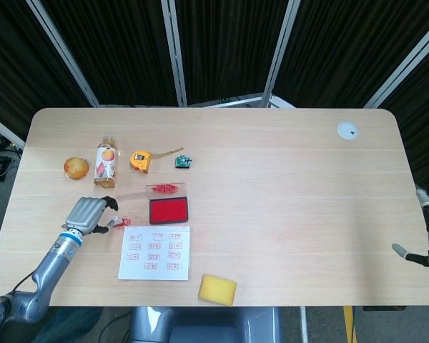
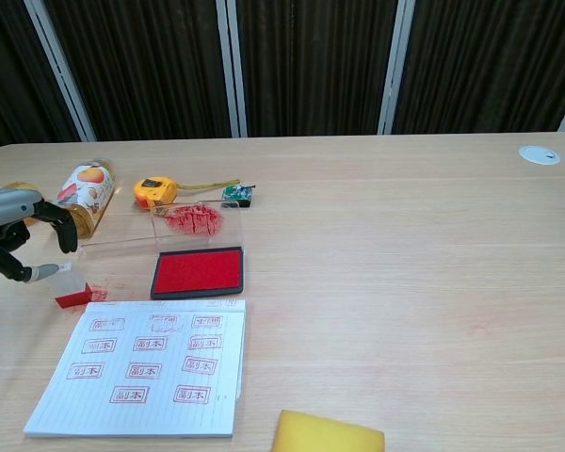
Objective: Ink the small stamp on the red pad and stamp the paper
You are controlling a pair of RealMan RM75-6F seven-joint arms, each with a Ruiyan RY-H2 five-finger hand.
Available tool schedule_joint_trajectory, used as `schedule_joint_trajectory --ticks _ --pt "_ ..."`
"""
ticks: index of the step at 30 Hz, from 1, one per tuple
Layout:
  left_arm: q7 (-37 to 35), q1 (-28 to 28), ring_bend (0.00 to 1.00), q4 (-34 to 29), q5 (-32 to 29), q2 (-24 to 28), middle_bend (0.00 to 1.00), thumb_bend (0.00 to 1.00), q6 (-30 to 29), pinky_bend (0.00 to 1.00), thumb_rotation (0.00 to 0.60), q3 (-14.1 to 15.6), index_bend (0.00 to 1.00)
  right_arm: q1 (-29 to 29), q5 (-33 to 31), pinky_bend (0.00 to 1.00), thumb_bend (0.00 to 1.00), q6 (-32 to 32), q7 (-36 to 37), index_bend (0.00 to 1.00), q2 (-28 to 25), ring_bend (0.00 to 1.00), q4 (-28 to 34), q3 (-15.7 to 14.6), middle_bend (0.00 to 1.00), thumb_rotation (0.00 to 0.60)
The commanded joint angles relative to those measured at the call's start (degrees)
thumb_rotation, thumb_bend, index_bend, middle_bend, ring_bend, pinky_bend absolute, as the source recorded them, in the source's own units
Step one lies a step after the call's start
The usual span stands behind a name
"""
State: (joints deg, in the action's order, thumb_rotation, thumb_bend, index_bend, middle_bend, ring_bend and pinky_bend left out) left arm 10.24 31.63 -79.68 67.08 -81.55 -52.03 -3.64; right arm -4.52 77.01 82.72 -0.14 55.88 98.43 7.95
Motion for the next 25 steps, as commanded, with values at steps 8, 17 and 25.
schedule_joint_trajectory --ticks 8,17,25 --pt "1.2 -10.4 0.60 -17.3 10.6 10.6 0.21 0.04 -21.7 0.57 0.600 2.9 0.34 1.3 4.4 0.00 0.00 2.7 2.9 0.00 -1.8 0.00 2.3 -1.0 0.00 0.600" --pt "1.3 -17.7 0.04 -22.0 18.8 14.3 0.00 0.00 -34.7 0.00 0.600 5.5 0.12 2.1 7.6 0.00 0.00 4.3 4.3 0.00 -2.6 0.00 2.6 -2.1 0.00 0.600" --pt "4.7 -20.8 0.00 -22.9 21.7 16.9 0.00 0.00 -38.2 0.00 0.600 7.1 0.00 2.8 10.0 0.00 0.00 7.1 3.5 0.00 -2.7 0.00 3.0 -2.2 0.00 0.600"
